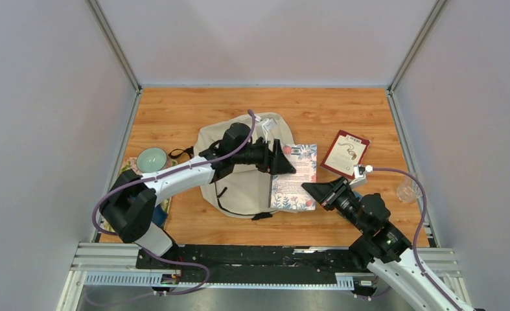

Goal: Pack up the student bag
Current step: Pick up the book from the center of the board.

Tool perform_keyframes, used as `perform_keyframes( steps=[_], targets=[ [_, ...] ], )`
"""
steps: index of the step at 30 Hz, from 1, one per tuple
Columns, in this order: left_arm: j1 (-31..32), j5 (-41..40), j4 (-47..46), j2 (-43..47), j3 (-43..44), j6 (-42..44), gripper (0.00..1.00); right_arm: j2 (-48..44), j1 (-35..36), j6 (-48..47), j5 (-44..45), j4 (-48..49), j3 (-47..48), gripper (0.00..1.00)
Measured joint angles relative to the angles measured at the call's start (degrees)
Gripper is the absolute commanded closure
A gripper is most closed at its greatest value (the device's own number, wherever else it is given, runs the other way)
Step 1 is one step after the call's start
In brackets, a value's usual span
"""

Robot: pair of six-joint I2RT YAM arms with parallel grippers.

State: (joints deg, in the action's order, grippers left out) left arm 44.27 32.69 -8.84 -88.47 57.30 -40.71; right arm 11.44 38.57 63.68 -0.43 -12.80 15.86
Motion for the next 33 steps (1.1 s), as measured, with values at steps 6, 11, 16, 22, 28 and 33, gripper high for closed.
perform_keyframes(
  steps=[6,11,16,22,28,33],
  targets=[
    [-1.0,2.2,-5.0,1.0,-1.9,-3.0,0.5,0.3,0.0,1.4,-2.0,6.1,-2.4,1.0],
    [-1.4,4.1,-8.3,1.6,-2.0,-6.3,1.0,2.3,-0.1,1.3,-2.3,7.3,-2.4,0.9],
    [-1.9,4.2,-8.5,2.1,-2.8,-5.7,1.0,3.4,0.0,0.0,0.0,0.9,1.0,0.28],
    [-5.1,1.2,-5.2,6.3,-7.3,-4.6,1.0,1.2,0.0,-2.1,8.8,-12.7,8.9,0.13],
    [-8.8,-6.0,-3.5,11.8,-10.3,-4.7,1.0,1.7,0.0,-2.5,8.3,-13.2,9.1,0.13],
    [-8.7,-10.6,-10.1,14.6,-13.9,-9.8,1.0,10.0,0.8,-0.2,2.5,-5.4,4.7,0.13]
  ],
)
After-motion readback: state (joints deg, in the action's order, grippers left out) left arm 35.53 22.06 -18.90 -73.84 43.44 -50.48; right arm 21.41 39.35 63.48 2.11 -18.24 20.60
